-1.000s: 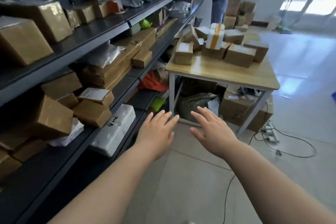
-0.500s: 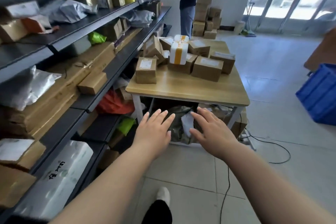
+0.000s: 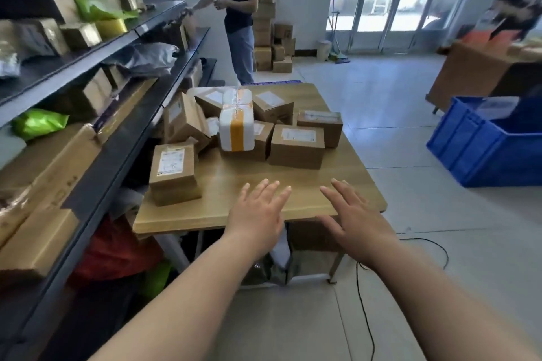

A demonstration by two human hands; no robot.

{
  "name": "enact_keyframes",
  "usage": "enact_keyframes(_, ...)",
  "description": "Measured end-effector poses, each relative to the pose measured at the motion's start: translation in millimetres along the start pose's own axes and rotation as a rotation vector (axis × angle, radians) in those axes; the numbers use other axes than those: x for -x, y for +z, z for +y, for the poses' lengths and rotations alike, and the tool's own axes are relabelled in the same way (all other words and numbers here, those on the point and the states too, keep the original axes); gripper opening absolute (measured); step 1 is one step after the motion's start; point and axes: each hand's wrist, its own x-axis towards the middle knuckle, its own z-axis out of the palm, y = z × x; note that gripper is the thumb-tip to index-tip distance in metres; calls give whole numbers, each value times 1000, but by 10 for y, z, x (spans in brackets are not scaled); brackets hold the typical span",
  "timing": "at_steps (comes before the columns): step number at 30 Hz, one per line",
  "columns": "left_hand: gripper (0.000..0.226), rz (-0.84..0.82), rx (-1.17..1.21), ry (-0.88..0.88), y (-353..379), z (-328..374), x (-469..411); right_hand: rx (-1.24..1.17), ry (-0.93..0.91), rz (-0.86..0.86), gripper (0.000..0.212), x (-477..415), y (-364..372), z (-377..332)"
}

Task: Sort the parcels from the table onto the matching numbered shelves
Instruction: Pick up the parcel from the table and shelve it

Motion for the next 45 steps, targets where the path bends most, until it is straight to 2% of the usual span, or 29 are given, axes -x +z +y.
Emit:
enact_keyframes(11,60,-147,25,-50,392,-251,-955,-11,-49,-85,63,-1146,154,417)
enact_keyframes(20,58,-175,51,-88,483,-150,-2253,33,-100,-93,62,-2371,-189,1143)
enact_keyframes(25,57,-195,70,-138,610,-31,-2707,47,-108,-173,63,-2826,-180,1518)
enact_keyframes(35,57,-322,92,-285,1017,-98,-2880,77,-188,-329,63,-3674,172,1692)
enact_keyframes(45,57,-349,95,-289,1126,-462,-2956,73,-75,-431,67,-3866,593,1567)
